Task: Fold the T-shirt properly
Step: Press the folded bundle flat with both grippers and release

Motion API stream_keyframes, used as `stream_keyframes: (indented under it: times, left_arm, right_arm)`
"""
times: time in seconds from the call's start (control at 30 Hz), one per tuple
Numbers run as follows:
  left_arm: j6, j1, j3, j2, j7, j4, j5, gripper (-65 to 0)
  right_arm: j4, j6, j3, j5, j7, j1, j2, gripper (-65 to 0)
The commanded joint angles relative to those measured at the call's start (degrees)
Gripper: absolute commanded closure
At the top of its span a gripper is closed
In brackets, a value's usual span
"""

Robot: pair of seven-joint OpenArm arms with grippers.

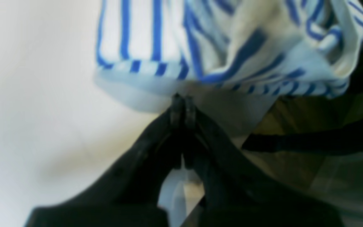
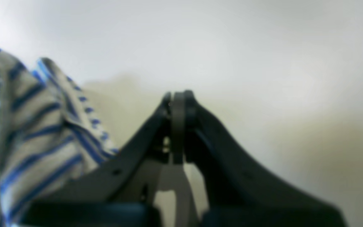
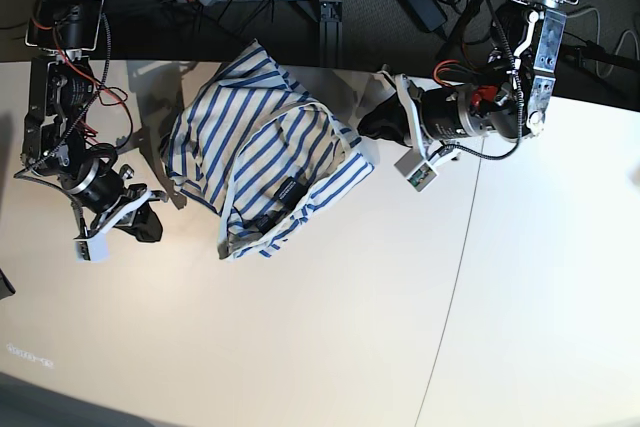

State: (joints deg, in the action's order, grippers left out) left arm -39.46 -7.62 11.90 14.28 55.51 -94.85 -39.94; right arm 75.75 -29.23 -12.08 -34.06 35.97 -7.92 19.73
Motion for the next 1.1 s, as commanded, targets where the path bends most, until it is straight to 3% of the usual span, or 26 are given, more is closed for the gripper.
stream_keyframes:
  times: [0.0, 0.2, 0.37, 0.57, 0.83, 1.07]
  left_arm:
    - [-0.54, 0.66, -0.24, -0.72, -1.03, -0.98, -0.87, 0.0]
    - [-0.54, 0.96, -0.24, -5.09, -2.23, -0.98, 4.33, 0.0]
    - [-0.54, 3.67, -0.24, -4.74, -4.68, -0.76, 8.11, 0.0]
    - [-0.54, 9.79, 0.50, -4.76, -6.47, 4.44, 8.07, 0.0]
    - [-0.54, 18.75, 7.39, -4.79, -12.50, 16.76, 11.74, 0.0]
    - [-0.54, 24.13, 10.14, -5.62, -13.70, 19.61, 11.98, 0.0]
  right_arm:
    - [0.90, -3.69, -0.09, -0.90, -1.03, -0.92, -0.09, 0.0]
    - [0.96, -3.76, 1.73, -5.11, 4.00, -0.31, -1.79, 0.0]
    - [1.64, -3.78, 1.64, -8.17, 5.05, 3.10, -1.60, 0.0]
    - [5.14, -3.78, 1.64, -10.10, 5.25, 9.55, -1.62, 0.0]
    - [12.50, -3.80, 1.55, -10.95, 5.25, 16.55, -1.66, 0.0]
    - [17.77, -3.78, 1.46, -10.91, 5.20, 19.71, -2.45, 0.0]
